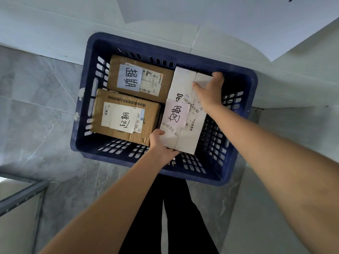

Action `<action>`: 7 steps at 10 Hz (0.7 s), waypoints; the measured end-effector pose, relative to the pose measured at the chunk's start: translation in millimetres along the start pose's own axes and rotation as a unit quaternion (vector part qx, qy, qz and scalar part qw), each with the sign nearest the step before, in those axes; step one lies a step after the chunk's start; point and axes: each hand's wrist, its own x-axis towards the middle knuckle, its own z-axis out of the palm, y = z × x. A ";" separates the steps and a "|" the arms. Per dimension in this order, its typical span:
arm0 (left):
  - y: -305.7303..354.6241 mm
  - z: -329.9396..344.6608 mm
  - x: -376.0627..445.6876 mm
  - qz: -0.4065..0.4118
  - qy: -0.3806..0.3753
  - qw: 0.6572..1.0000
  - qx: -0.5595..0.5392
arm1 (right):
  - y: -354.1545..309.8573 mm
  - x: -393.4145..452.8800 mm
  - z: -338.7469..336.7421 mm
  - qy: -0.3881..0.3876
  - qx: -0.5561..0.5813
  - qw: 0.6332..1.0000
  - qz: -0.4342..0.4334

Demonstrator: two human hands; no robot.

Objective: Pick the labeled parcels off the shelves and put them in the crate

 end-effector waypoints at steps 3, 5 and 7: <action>3.8 1.1 -4.6 -0.009 0.002 0.999 0.044 | 2.8 -12.0 -7.7 0.011 0.023 1.000 0.018; 21.7 5.8 -20.8 -0.023 0.043 0.979 0.196 | -4.9 -25.9 -20.0 -0.012 0.012 0.999 0.042; 32.7 7.3 -48.4 0.022 0.058 0.925 0.375 | -18.4 -53.4 -38.3 -0.071 -0.060 0.996 -0.001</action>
